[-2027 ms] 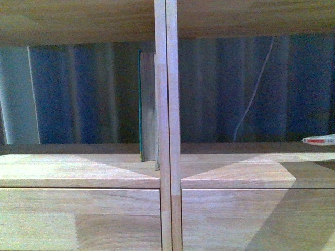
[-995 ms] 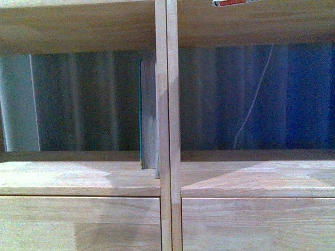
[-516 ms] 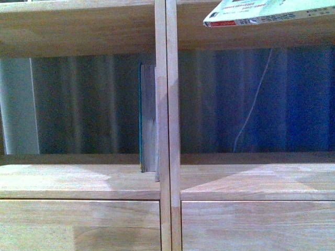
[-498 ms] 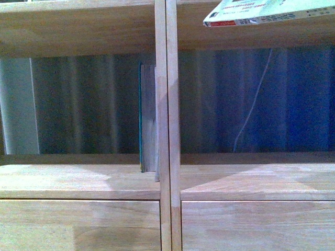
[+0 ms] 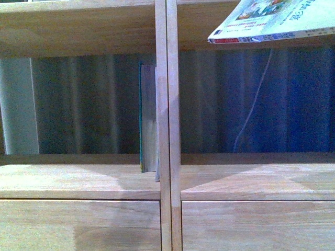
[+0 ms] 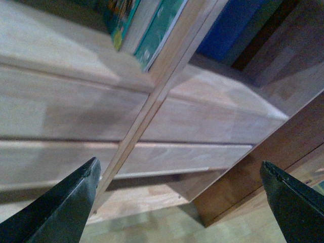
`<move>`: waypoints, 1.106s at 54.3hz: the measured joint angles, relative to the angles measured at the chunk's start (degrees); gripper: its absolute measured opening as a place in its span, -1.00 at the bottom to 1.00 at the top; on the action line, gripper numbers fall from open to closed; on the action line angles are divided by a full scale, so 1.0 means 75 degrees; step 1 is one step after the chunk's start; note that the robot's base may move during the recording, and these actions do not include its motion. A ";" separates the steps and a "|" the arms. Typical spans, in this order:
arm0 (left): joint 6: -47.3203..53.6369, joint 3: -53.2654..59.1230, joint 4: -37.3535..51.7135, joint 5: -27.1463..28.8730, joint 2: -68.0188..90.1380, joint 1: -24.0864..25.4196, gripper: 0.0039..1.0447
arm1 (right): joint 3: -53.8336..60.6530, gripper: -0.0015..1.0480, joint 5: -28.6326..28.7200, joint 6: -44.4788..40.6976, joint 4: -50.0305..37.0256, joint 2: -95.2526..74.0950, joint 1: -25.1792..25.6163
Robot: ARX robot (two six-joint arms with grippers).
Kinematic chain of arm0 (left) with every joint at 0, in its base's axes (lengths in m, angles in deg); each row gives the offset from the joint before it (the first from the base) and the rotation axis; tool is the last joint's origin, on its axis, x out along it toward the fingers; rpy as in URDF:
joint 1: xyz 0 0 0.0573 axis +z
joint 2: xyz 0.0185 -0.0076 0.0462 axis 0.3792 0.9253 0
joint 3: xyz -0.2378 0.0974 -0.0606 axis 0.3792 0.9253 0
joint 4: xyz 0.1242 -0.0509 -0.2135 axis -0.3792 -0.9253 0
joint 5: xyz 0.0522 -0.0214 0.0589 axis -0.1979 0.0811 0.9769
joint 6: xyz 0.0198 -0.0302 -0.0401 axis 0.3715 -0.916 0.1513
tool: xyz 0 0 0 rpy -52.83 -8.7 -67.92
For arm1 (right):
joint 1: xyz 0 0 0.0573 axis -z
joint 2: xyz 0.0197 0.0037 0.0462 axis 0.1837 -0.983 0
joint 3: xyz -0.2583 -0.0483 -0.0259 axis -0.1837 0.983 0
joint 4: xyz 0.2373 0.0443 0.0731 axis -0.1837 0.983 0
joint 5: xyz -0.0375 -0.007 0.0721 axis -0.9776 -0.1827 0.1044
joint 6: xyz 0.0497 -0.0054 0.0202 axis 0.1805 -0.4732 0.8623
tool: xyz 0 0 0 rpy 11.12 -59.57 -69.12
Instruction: Organize books on shelf
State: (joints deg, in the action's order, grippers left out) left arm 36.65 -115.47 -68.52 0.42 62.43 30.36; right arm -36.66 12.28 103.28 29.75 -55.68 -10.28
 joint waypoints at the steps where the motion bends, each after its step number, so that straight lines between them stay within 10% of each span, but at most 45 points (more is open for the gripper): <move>1: -0.0189 -0.0187 0.0117 0.0000 0.0189 -0.0055 0.86 | -0.0015 -0.86 -0.0023 0.0017 -0.0029 -0.0047 -0.0006; 36: -0.5639 -0.1996 0.3261 0.1148 0.2055 -0.3634 0.86 | -0.1559 -0.86 -0.0064 0.0466 -0.0274 -0.1670 -0.0892; 60: -0.6076 -0.2361 0.4395 0.1303 0.2605 -0.3742 0.86 | -0.1676 -0.86 -0.0353 0.0863 -0.0061 -0.1329 -0.2203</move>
State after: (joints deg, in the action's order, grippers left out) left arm -8.92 -133.18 -35.56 10.19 81.97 2.29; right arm -49.23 9.64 109.75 29.29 -65.64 -26.80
